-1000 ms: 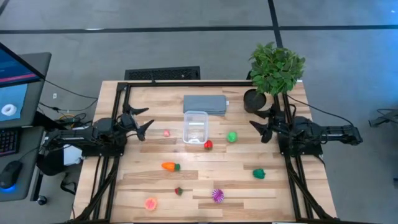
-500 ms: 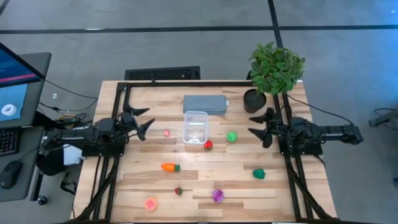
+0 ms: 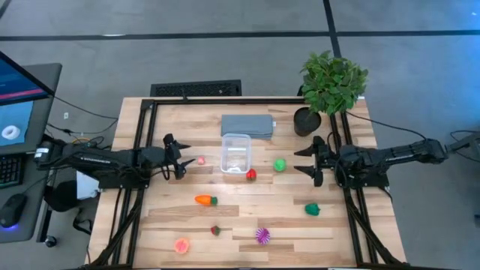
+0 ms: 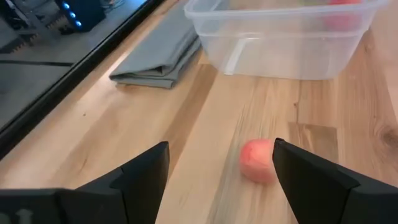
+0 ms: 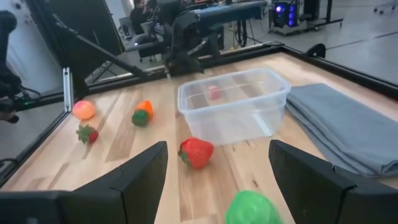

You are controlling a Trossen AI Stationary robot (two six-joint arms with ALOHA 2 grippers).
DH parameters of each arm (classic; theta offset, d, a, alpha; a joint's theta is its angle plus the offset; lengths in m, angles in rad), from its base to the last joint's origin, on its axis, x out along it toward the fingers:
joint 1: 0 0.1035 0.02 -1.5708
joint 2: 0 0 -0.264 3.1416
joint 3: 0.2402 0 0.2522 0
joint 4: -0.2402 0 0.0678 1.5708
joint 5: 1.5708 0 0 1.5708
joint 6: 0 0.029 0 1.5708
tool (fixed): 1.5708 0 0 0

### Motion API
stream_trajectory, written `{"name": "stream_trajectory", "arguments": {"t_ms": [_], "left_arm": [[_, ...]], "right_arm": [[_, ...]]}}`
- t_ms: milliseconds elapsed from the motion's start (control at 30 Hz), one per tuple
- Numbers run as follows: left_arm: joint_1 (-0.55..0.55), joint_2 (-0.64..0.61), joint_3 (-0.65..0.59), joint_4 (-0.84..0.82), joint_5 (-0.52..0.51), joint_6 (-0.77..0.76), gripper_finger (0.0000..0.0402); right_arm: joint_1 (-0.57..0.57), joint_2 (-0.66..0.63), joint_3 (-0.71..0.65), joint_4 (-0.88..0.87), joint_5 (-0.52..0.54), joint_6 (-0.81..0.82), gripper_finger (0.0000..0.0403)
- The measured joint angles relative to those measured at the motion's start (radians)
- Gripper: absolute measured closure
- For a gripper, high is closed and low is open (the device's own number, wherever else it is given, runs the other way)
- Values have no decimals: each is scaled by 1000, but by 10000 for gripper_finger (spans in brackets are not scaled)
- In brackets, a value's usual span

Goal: Pick and placing Produce into tupperware
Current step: Put the top pink peach into the transparent bin

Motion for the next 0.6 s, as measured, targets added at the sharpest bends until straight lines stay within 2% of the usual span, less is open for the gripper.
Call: {"name": "stream_trajectory", "arguments": {"t_ms": [133,300,600], "left_arm": [[8,92,8,15,27,-36,127],[76,185,39,21,133,-84,127],[184,296,139,3,334,-42,127]], "right_arm": [[0,56,0,54,0,0,97],[0,131,0,135,0,0,97],[2,254,0,216,0,1,97]]}}
